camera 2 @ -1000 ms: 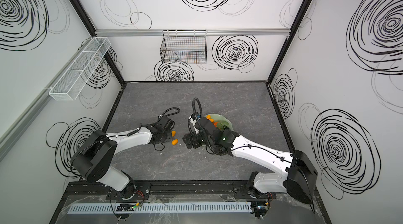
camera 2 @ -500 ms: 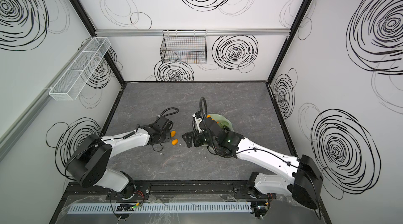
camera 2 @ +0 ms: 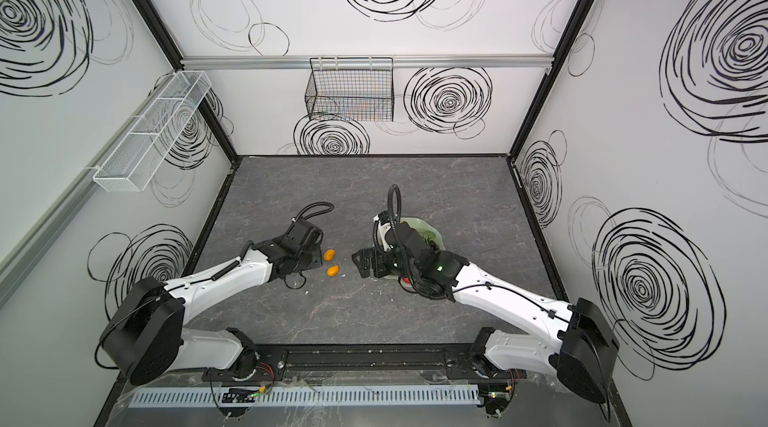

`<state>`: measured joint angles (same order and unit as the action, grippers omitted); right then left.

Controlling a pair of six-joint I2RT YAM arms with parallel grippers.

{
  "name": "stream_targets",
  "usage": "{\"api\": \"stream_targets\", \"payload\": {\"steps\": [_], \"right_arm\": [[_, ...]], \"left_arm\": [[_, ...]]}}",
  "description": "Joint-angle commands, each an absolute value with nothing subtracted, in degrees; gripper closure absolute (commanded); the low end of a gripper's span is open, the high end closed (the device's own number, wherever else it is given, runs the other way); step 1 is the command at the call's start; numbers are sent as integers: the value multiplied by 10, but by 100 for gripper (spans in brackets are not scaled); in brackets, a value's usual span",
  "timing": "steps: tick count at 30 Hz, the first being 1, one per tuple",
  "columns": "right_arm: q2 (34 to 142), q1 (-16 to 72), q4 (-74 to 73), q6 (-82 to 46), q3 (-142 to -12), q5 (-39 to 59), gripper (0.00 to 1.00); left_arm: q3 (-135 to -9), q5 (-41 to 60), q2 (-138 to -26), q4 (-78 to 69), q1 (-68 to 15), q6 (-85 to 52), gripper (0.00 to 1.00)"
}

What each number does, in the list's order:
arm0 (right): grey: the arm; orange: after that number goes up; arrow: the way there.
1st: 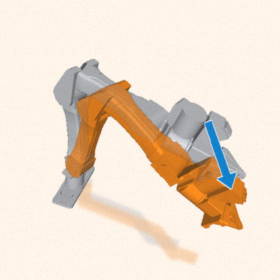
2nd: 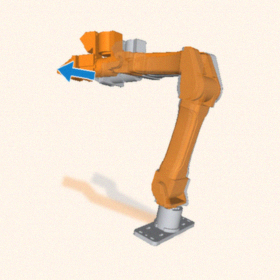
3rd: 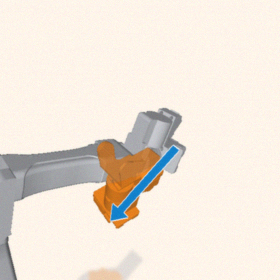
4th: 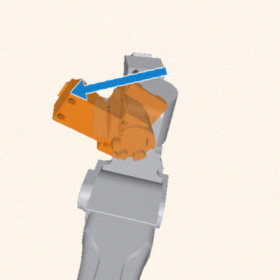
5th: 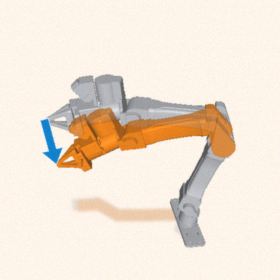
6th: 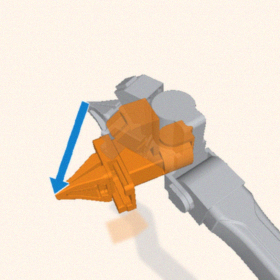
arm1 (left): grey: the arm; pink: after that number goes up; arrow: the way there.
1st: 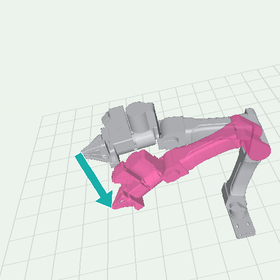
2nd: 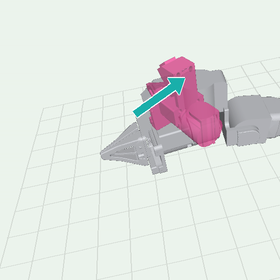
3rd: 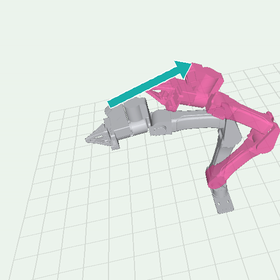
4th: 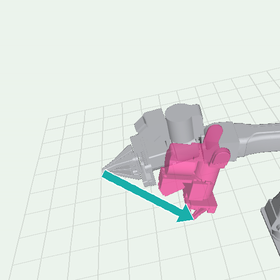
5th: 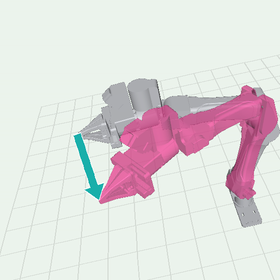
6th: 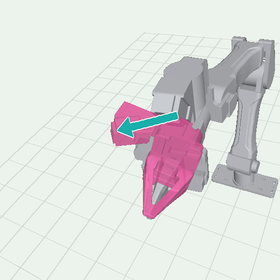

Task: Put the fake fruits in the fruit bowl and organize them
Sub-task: 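Lift the yellow fruit with the left gripper and carry it over the bowl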

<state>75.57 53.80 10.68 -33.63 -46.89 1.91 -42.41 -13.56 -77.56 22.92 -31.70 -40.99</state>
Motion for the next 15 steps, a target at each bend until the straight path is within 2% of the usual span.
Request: {"api": "stream_targets", "payload": {"steps": [1,7,15], "right_arm": [[741,522,85,-350,-461,37,0],[700,476,98,-351,-436,47,1],[613,387,112,-347,-378,32,2]], "left_arm": [[-456,-142,-762,251,-338,-418,69],[-505,-140,-772,253,-382,-435,69],[-619,-135,-849,253,-455,-439,69]]}}
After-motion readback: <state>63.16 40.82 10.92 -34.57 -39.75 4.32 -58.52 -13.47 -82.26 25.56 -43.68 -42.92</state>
